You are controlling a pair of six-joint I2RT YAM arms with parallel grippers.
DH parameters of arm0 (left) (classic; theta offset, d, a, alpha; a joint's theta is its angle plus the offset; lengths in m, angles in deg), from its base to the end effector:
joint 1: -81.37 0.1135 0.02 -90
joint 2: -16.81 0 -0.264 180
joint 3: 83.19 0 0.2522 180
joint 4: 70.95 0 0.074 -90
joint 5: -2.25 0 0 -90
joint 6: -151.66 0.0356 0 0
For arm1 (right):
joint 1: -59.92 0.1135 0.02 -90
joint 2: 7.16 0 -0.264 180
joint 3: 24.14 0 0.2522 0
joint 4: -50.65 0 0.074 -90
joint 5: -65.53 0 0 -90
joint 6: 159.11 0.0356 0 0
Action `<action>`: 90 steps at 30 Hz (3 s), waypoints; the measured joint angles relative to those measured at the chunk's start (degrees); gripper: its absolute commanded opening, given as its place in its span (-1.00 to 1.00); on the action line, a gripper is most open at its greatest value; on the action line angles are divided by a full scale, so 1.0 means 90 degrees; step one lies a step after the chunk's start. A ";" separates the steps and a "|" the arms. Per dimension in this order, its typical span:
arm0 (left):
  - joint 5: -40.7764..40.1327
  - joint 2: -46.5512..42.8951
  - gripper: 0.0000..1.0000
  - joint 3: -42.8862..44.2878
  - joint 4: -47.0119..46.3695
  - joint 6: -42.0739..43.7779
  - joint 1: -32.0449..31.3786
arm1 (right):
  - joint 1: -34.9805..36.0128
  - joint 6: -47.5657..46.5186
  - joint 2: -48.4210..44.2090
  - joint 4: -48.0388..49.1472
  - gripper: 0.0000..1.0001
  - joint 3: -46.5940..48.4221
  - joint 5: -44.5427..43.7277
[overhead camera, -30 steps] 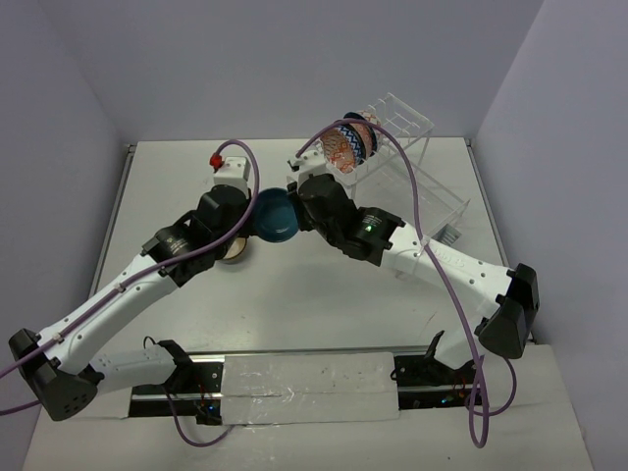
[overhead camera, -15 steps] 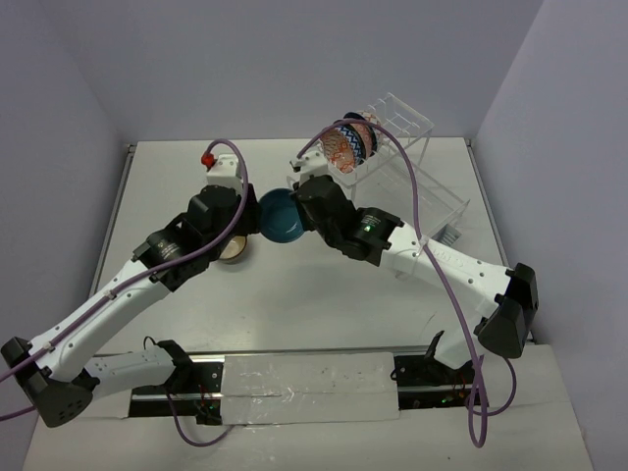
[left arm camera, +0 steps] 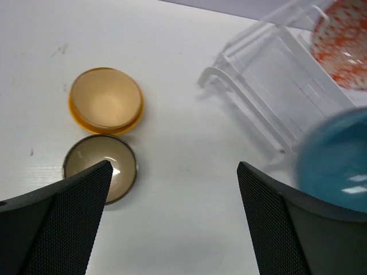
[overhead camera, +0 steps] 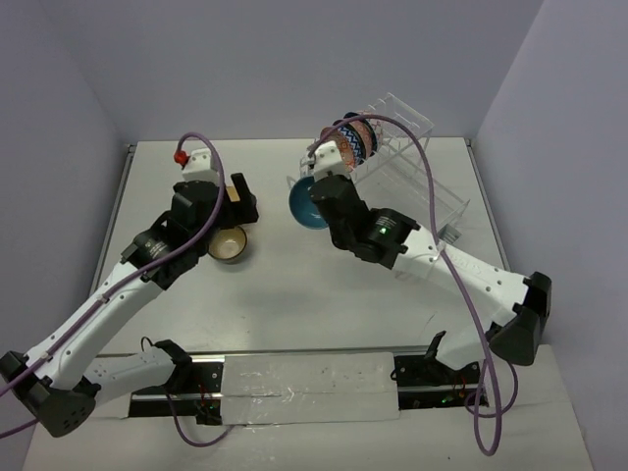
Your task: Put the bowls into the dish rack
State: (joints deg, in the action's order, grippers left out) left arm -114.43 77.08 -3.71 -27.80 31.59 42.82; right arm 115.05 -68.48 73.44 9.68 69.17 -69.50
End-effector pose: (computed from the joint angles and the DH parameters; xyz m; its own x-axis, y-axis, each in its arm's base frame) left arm 0.1851 -0.1271 0.3828 -0.3928 -0.2594 -0.8823 0.0451 0.9528 -0.3003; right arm 0.1980 0.2401 0.3825 -0.2731 -0.3784 -0.8844 -0.2206 0.9195 -0.3253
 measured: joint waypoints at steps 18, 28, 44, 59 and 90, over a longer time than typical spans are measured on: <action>0.1161 0.0415 0.99 -0.0882 0.0236 0.0121 0.2256 | -0.2395 -0.3917 -0.0641 0.2589 -1.00 0.0821 -0.1919; 0.1418 0.0415 0.98 -0.1333 0.0090 0.0313 0.2373 | -0.2790 -0.5986 0.1297 0.4483 -1.00 0.2222 -0.1603; 0.1717 0.0410 0.99 -0.1338 -0.0007 0.0386 0.2574 | -0.3075 -0.6708 0.2582 0.4954 -1.00 0.2382 -0.1001; 0.1919 0.0410 0.99 -0.1338 -0.0085 0.0386 0.2679 | -0.3118 -0.6722 0.2773 0.5523 -1.00 0.2113 -0.0945; 0.1991 0.0410 0.99 -0.1341 -0.0143 0.0386 0.2764 | -0.3381 -0.6353 0.3203 0.5129 -1.00 0.1931 -0.0933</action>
State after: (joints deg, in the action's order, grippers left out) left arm -96.51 80.77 -15.78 -29.09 35.07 67.69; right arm 84.62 -125.66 102.27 55.85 86.55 -77.90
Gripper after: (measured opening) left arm 0.991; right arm 0.135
